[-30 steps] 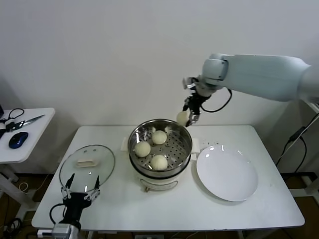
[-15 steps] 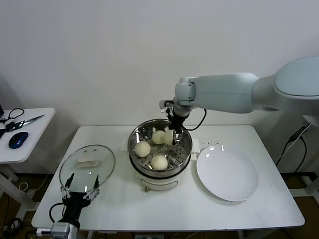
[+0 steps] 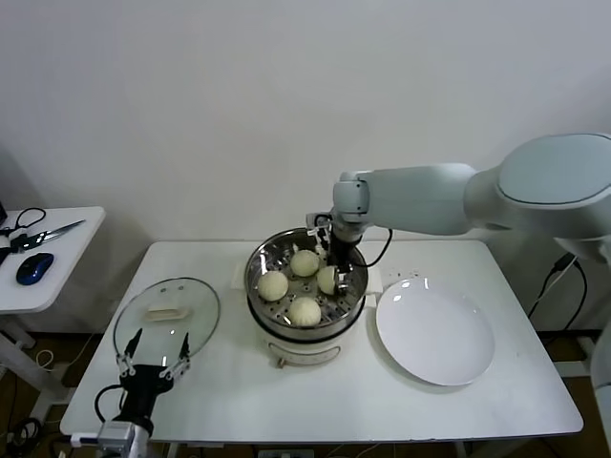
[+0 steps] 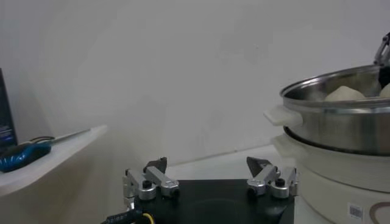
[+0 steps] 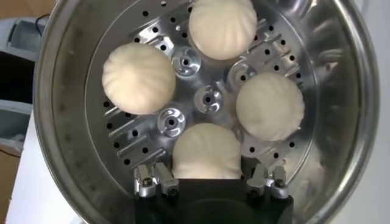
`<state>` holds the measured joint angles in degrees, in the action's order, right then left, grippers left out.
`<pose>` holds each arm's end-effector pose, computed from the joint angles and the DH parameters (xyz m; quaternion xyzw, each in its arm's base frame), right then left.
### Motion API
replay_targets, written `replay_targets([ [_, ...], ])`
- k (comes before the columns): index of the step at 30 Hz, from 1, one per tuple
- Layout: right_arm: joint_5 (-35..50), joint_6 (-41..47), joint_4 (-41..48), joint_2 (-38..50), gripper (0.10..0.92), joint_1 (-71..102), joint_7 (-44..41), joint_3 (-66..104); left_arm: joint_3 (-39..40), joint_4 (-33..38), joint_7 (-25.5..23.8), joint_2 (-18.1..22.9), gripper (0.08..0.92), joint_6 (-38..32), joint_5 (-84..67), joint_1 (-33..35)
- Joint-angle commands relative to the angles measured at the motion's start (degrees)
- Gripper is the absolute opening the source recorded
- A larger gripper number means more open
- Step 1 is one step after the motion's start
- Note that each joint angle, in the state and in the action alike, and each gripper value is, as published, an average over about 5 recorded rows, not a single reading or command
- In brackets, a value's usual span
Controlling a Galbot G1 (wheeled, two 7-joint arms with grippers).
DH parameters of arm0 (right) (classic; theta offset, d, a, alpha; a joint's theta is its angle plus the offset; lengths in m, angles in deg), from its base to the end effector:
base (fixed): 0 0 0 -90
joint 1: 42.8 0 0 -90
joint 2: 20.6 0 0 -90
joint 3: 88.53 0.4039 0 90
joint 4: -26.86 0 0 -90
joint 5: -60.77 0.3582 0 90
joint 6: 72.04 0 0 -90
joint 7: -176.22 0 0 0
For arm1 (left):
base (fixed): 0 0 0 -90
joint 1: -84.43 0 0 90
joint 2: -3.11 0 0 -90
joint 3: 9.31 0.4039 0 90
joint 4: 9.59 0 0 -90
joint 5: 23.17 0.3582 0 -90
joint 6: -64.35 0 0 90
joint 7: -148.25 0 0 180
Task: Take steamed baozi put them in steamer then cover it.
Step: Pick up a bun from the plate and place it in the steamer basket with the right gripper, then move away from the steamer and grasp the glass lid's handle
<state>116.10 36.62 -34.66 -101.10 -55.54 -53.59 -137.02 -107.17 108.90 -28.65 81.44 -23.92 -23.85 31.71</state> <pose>0.6385 0.1110 -0.0974 0.5418 -0.4939 0.5424 0.4102 0.1152 0.0893 -0.3636 0.0311 -0.9892 -0.1185 0.0809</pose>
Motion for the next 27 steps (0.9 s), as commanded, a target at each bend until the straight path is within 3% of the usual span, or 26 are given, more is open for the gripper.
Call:
replay_targets([
  [1, -0.94, 0.23, 0.13, -0.26, 0.753, 0.73, -0.36, 0.20, 0.01, -0.01, 0.00, 0.02, 0.823, 0.09, 0.15, 0.00],
  [6, -1.45, -0.10, -0.25, 1.12, 0.818, -0.98, -1.09, 0.73, -0.25, 0.08, 0.04, 0.05, 0.823, -0.04, 0.18, 0.35],
  [16, -1.22, -3.70, -5.57, 10.38, 0.823, -5.61, -2.14, 6.58, -0.32, 0.45, 0.05, 0.05, 0.823, 0.05, 0.69, 0.43],
  [20, -0.34, -9.03, -9.78, 18.28, 0.823, -7.26, 4.46, 8.14, -0.48, 0.46, 0.10, 0.06, 0.823, 0.05, 1.24, 0.50],
  [27, -0.34, -22.10, -17.75, 34.23, 0.823, -1.42, 24.70, 17.22, -0.20, 1.48, 0.35, 0.81, 0.823, 1.18, 4.03, -0.93],
])
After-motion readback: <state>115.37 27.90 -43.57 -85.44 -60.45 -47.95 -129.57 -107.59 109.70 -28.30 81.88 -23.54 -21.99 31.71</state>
